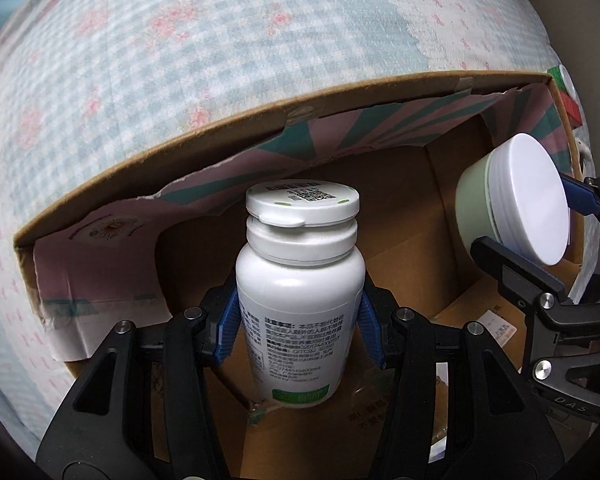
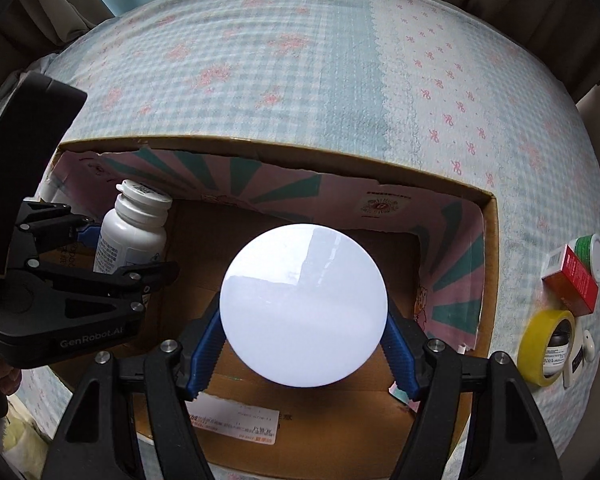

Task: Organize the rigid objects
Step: 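Carry the pill bottle and white lid into the box and release both, then lift both grippers out of the box and move toward the tape roll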

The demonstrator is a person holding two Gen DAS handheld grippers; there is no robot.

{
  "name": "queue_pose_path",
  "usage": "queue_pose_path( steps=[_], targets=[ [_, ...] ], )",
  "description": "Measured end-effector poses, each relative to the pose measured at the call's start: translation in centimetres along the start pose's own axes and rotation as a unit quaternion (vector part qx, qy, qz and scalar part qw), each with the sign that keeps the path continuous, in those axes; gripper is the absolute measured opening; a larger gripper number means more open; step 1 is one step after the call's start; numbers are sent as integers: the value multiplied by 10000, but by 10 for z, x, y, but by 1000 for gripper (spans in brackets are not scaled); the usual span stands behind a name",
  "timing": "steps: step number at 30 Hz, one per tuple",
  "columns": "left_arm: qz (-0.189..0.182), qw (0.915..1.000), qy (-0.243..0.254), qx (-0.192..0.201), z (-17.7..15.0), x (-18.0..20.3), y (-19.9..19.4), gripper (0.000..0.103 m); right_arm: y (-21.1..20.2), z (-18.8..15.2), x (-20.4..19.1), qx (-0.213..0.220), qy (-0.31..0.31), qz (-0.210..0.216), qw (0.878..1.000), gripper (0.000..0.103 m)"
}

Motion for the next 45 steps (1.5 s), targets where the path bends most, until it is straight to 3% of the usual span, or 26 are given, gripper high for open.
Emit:
queue_pose_path(
  steps=[1, 2, 3, 4, 5, 7, 18, 31, 41, 45],
  targets=[
    [50, 10000, 65, 24, 1, 2, -4, 61, 1, 0, 0, -52, -38, 31, 10000, 67],
    [241, 9996, 141, 32, 2, 2, -8, 90, 1, 0, 1, -118, -53, 59, 9999, 71],
    [523, 9984, 206, 56, 2, -1, -12, 103, -1, 0, 4, -110, -43, 89, 9999, 80],
    [489, 9984, 264, 110, 1, -2, -17, 103, -3, 0, 10, -115, -8, 104, 9999, 100],
    [289, 9992, 232, 115, -1, -3, -21, 103, -7, 0, 15, -85, 53, 152, 9998, 103],
    [157, 9998, 40, 119, -5, -8, -27, 103, -16, -2, 26, -40, 122, 193, 9997, 103],
    [249, 9985, -220, 435, -23, 0, -61, 103, -47, -11, 31, 119, 114, 9, 9999, 103],
    [307, 9884, -867, 1207, -74, 1, -155, 103, -133, -25, 17, 647, -5, -7, 9979, 103],
    [378, 9713, -1209, 2015, -101, 49, -224, 103, -221, -60, 76, 1180, 800, -381, 9890, 103],
    [147, 9688, -1197, 2166, -111, 82, -239, 103, -253, -79, 117, 1400, 1271, -640, 9799, 103]
  ],
)
Point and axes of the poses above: each gripper's, at about its wrist camera, not at the fingertips, and y roughly the way its jaws point, x to its right, z to its top, the point moved 6 cm from there along y, roughly the way its jaws point, and after that the axes turned 2 degrees about -z, right-handed, at the moved point
